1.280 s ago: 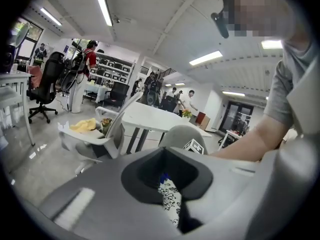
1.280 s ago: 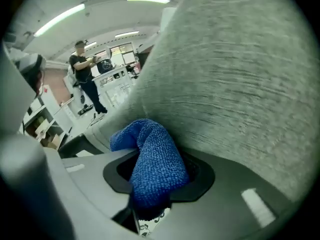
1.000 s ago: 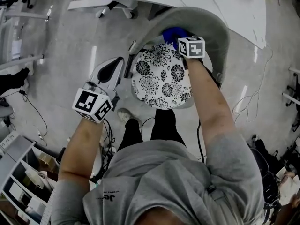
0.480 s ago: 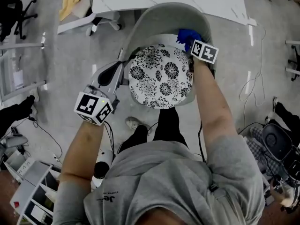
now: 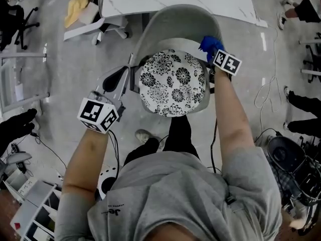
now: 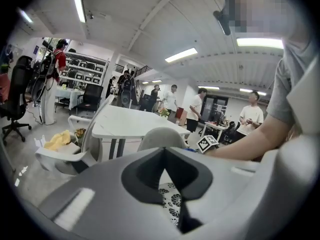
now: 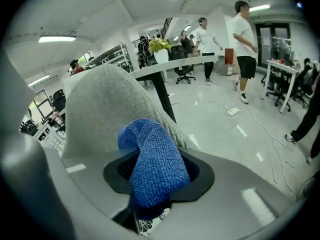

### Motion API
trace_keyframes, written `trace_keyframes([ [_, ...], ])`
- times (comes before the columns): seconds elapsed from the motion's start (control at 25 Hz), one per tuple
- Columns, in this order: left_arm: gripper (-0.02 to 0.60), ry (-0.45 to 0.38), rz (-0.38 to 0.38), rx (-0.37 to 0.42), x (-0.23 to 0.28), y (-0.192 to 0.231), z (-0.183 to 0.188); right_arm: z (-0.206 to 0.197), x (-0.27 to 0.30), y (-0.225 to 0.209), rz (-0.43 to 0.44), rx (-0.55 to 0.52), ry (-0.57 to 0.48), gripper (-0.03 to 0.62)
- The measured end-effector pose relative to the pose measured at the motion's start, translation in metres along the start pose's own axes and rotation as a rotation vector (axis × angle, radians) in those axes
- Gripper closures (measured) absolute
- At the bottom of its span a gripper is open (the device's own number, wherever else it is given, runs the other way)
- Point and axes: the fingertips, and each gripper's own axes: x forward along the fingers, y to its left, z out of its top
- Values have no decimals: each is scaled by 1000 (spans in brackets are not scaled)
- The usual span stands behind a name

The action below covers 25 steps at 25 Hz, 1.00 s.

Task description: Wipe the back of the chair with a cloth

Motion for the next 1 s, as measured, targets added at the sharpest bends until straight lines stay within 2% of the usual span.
trace_keyframes([
  [0.08,523,0,-2,-3,-4,0,-3,-1,-4,5,19,-28,-4,464],
  [0.16,523,0,3,-10,-7,1,-5,-1,-5,22,80,-107,-3,465],
  [0.44,523,-8,70,-45,-12,7,-11,-35,14,117,393,-476,81,465],
  [0.6,523,-16,128,-77,-13,20,-19,-70,33,187,614,-671,153,465],
  [0.72,523,-18,167,-97,-12,29,-28,-103,48,224,728,-821,230,465],
  [0.84,523,-25,197,-127,-9,37,-38,-130,69,244,771,-915,311,465],
  [1.0,523,-24,226,-172,-3,47,-55,-152,99,256,738,-884,382,464],
])
